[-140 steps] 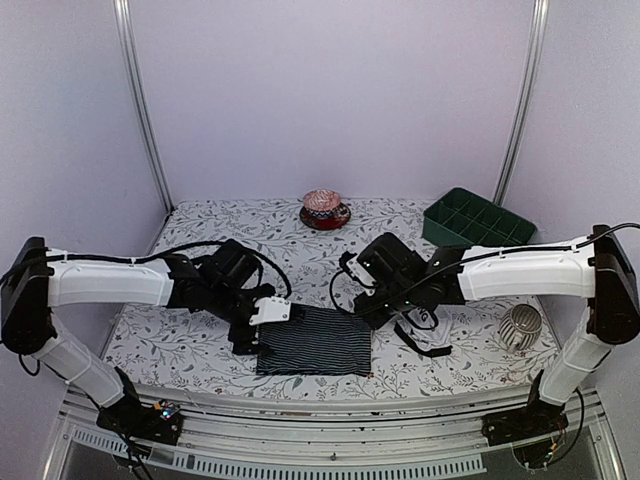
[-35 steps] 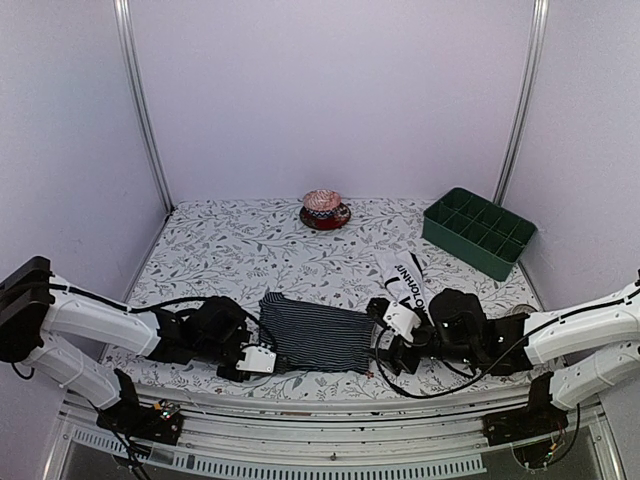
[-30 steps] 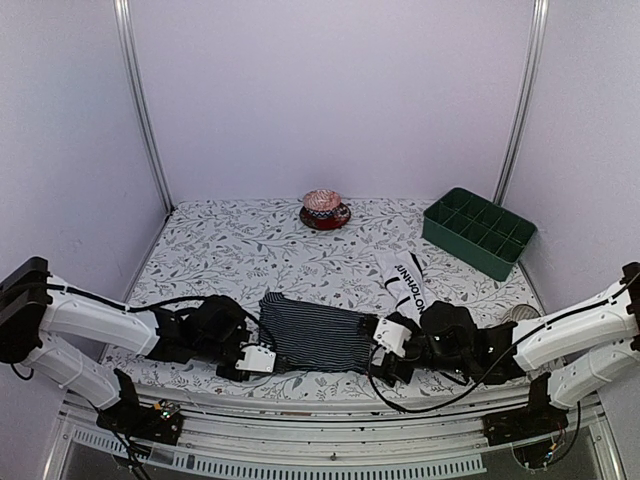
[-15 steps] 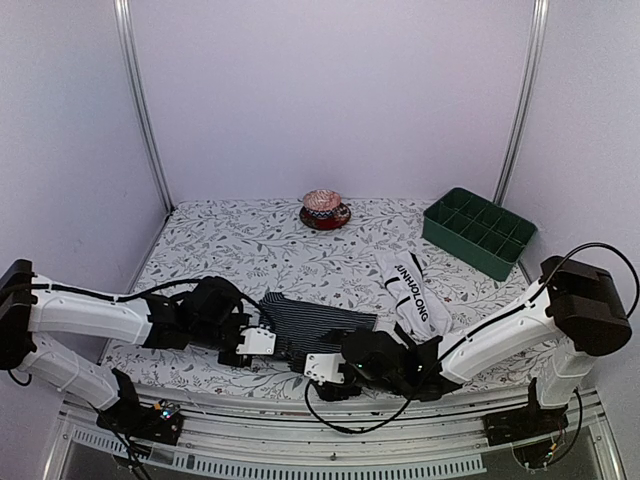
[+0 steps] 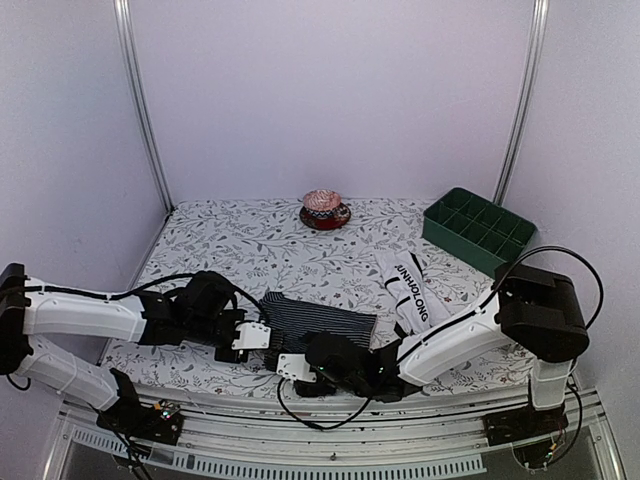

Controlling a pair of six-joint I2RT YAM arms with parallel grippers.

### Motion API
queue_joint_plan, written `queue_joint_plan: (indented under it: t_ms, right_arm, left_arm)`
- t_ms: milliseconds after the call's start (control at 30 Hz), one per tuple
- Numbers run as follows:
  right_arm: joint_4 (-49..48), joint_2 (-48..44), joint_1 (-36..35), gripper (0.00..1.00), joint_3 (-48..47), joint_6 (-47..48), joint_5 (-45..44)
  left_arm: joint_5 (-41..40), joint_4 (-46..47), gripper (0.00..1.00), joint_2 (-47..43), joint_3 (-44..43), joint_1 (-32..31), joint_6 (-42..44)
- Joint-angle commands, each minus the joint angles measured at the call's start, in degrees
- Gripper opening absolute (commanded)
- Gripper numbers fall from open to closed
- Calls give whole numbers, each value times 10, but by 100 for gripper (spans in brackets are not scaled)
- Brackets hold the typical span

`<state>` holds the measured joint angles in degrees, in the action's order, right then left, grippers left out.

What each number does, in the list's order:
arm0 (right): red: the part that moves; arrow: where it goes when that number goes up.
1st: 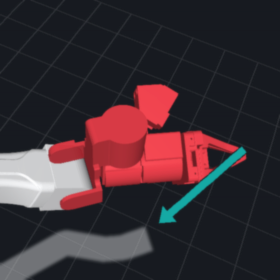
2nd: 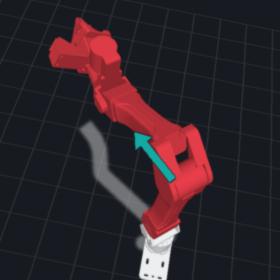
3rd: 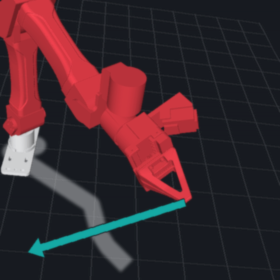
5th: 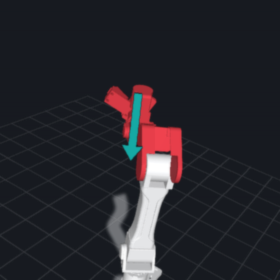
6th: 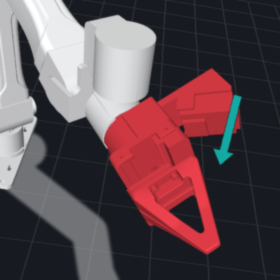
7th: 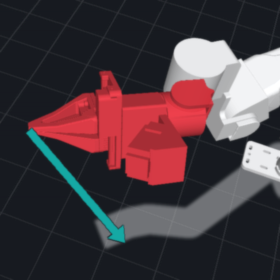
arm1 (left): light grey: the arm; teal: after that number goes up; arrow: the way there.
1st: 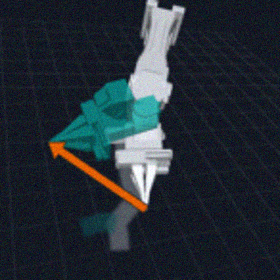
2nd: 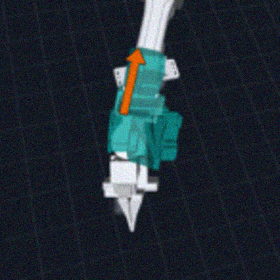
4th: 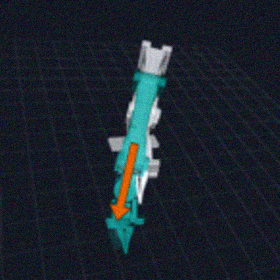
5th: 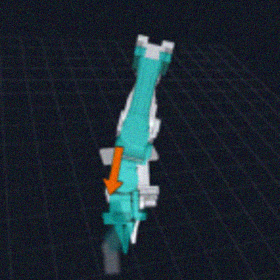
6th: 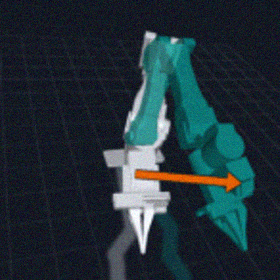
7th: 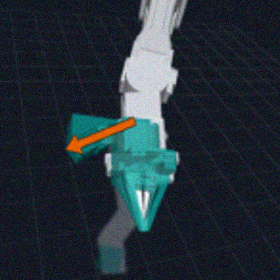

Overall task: Roll the underwear
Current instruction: Pick up the underwear from the center of the board.

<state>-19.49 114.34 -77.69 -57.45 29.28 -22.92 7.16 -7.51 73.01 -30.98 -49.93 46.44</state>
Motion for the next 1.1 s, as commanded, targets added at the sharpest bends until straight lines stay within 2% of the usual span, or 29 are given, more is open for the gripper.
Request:
queue_joint_plan:
  t_ms: [0, 233, 567, 867, 1067]
  right_arm:
    - [31, 25, -2, 80, -1, -7, -58]
    - [60, -8, -1, 57, 52, -42, -124]
    - [150, -83, -1, 50, 106, -110, -147]
    - [191, -105, -2, 31, 122, -143, -118]
    - [195, -126, -2, 29, 129, -146, -111]
  left_arm:
    - [15, 1, 0, -13, -1, 5, -2]
    - [11, -11, 0, -32, 10, 11, 7]
    - [10, -21, 0, -53, 17, 23, 13]
    - [5, -19, 0, -58, 28, 32, 17]
    - [8, -21, 0, -68, 39, 37, 19]
